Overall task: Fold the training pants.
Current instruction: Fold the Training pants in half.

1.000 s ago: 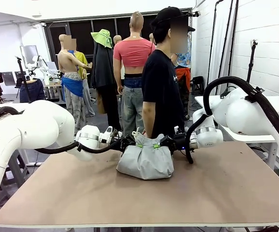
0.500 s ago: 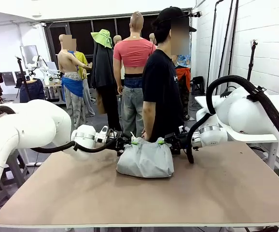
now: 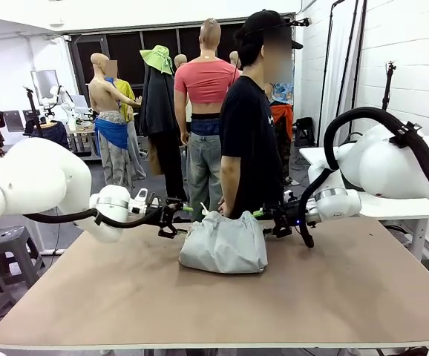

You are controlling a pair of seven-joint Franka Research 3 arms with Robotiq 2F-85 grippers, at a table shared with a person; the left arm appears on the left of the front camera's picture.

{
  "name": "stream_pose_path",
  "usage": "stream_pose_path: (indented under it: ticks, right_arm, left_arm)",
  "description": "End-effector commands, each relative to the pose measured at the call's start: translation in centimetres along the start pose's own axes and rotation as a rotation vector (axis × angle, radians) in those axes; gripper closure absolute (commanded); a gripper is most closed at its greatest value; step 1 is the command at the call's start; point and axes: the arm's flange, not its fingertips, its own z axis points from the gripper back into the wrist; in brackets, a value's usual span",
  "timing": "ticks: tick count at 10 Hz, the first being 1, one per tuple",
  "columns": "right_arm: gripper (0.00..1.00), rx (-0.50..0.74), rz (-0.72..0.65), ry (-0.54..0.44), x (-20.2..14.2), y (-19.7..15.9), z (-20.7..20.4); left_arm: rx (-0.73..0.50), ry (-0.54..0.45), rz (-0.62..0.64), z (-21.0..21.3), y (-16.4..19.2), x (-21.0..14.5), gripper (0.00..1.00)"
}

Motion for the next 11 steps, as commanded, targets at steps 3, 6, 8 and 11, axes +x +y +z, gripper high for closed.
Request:
stream_pose_path:
  ticks: [3,6,8,11]
  right_arm:
    - [0.0,-0.078,0.048,-0.067,-2.0,3.5,3.8]
    - [0.0,-0.046,0.025,-0.052,-0.5,2.9,3.2]
    - [0.0,-0.046,0.025,-0.052,-0.5,2.9,3.2]
    - [0.0,-0.046,0.025,-0.052,-0.5,2.9,3.2]
  left_arm:
    - [-0.025,-0.102,-0.041,4.0,-0.5,-4.6,0.0]
    - [-0.017,-0.079,-0.026,4.3,-0.9,-3.7,0.0]
    - [-0.017,-0.079,-0.026,4.3,-0.9,-3.7,0.0]
    - [-0.017,-0.079,-0.026,4.3,-0.9,-3.7,0.0]
